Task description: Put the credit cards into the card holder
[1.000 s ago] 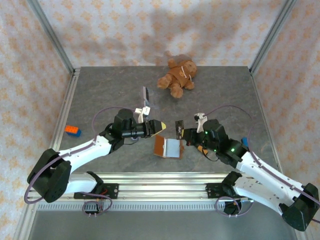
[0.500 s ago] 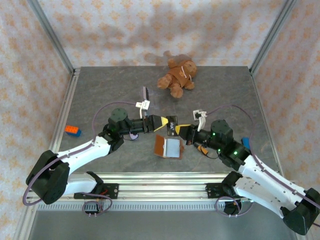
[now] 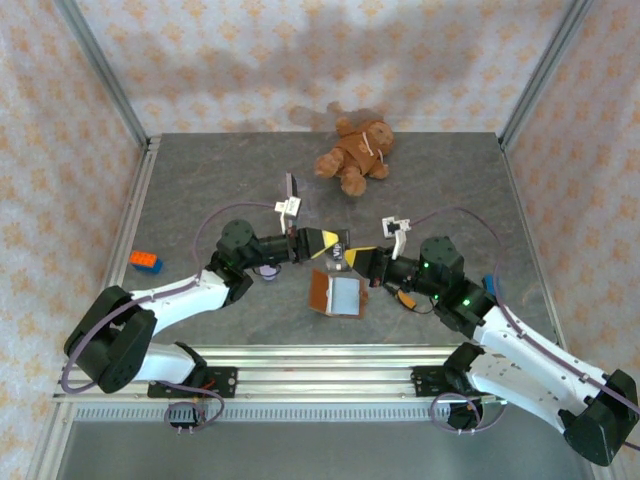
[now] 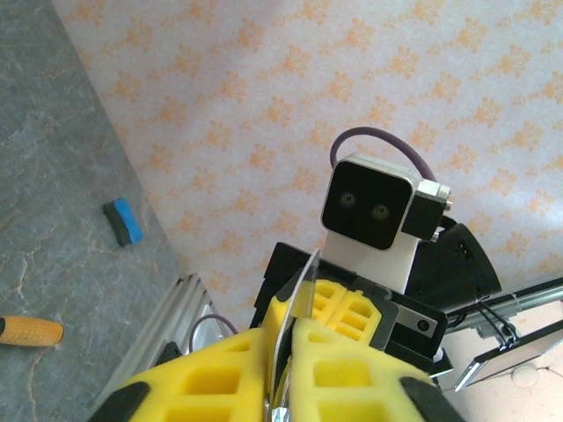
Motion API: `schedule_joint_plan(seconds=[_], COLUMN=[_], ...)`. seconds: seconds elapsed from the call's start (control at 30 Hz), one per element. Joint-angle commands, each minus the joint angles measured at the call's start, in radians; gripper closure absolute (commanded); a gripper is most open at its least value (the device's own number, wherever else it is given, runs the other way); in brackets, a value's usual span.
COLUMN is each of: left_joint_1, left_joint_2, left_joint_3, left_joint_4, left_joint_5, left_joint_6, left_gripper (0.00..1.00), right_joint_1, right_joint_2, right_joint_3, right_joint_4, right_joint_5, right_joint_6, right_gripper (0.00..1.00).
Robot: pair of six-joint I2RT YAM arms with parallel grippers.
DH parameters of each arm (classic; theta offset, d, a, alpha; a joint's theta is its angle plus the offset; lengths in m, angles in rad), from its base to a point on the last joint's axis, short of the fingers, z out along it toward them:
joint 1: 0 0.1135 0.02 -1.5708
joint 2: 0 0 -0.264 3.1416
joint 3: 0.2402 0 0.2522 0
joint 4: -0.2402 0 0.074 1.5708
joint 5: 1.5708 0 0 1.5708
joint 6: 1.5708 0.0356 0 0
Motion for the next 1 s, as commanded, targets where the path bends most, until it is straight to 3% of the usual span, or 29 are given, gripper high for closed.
schedule_joint_plan(seconds=[0.0,0.17,0.3,0.43,0.57,0.8,0.97], left_joint_1=[-0.006,-0.002,-0.003,-0.02,-0.038,-0.097,-0.114], left_joint_2=[-0.017,-0.096,-0.128,-0.119,-0.059,0.068,0.111], left_joint_3=[-0.009,0.002,0.045,0.108,0.126,0.169,0.199], left_joint_4=[-0.01,-0.365,-0.704,-0.996,-1.05,-1.07,-1.107], left_joint_5=[0.028,-0.011,-0.07,-0.165,-0.194,-0.262,-0.297], left_joint_6=[0.036,0.234,0.431,0.599,0.605,0.597,0.592], left_gripper=[0.9,0.95,0.95,0.95,0.95,0.95,0.95], right_joint_1=[-0.002,-0.002,-0.002,-0.002,0.0,0.009,0.015], right_joint_2=[-0.011,-0.027,0.014,0.166,0.33,0.438,0.499], right_joint_3=[-0.004,-0.02,0.003,0.058,0.083,0.124,0.123], right_joint_4=[-0.015,-0.165,-0.385,-0.552,-0.581,-0.576,-0.49], right_joint_5=[0.021,0.114,0.28,0.356,0.354,0.413,0.319], right_joint_6=[-0.01,-0.048,-0.062,-0.074,-0.023,-0.033,-0.006], right_gripper=[0.86,0.58,0.5,0.48,0.48,0.46,0.46])
